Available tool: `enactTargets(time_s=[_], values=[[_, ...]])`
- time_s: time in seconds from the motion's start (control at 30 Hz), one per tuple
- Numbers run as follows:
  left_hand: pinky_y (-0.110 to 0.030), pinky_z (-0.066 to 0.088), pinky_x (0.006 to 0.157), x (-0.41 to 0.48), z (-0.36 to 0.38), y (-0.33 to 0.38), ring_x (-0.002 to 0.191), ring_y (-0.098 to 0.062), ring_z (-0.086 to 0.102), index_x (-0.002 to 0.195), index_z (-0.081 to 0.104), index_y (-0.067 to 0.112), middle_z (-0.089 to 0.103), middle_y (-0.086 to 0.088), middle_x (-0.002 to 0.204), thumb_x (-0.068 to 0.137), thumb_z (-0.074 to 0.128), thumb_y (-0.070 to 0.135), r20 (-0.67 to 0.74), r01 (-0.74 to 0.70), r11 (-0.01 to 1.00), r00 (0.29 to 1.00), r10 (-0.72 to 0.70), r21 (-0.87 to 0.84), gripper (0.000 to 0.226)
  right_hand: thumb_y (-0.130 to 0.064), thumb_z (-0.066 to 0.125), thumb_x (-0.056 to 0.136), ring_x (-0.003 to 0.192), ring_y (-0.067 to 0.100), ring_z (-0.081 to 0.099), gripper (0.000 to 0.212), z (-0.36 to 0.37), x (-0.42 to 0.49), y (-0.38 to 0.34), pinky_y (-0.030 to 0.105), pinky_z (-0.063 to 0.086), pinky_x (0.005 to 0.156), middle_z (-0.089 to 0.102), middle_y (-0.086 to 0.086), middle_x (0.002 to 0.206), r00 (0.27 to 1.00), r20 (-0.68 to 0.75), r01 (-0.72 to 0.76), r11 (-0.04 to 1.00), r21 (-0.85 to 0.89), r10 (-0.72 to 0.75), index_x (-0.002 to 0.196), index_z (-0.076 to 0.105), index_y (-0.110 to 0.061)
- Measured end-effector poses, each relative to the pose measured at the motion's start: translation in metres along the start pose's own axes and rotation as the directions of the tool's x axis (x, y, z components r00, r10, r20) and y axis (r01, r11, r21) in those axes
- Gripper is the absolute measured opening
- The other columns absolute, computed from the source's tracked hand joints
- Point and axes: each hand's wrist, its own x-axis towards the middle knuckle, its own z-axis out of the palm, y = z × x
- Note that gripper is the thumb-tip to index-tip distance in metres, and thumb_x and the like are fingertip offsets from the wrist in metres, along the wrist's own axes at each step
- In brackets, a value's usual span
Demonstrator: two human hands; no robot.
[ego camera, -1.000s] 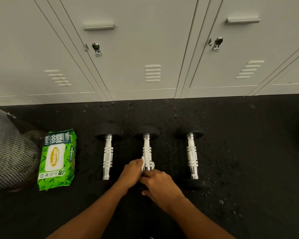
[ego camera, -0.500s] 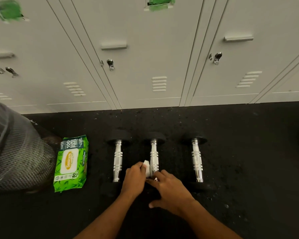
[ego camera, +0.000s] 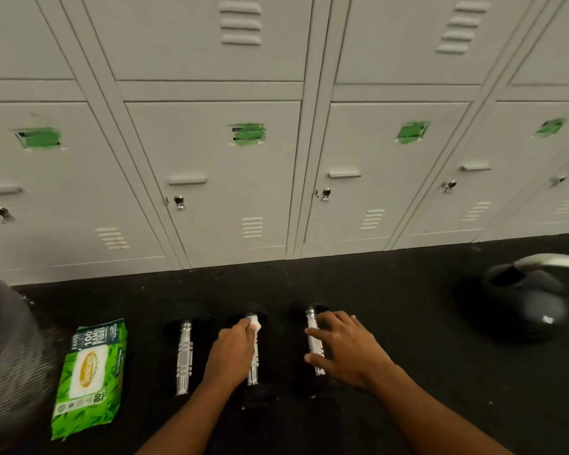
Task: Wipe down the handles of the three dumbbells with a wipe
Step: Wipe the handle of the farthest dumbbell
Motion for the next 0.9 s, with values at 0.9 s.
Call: enactTargets(time_s=[0.9], values=[[-0.033, 0.049, 0.077, 0.089, 0.141, 0.082, 0.093, -0.03, 0.063, 0.103, 0.072, 0.019, 0.067, -0.013, 0.102, 0.096, 0.042, 0.048, 0.13, 0.161, 0.987, 0.978, -0.163, 0.026, 0.042, -0.035, 0.075, 0.08, 0.119, 0.026, 0.038, 0.061, 0.094, 0.033, 0.061, 0.046, 0.048, 0.09, 0.041, 0.005, 0.137, 0.941, 0.314, 0.084, 0.985, 0.151, -0.128, 0.136, 0.051, -0.027]])
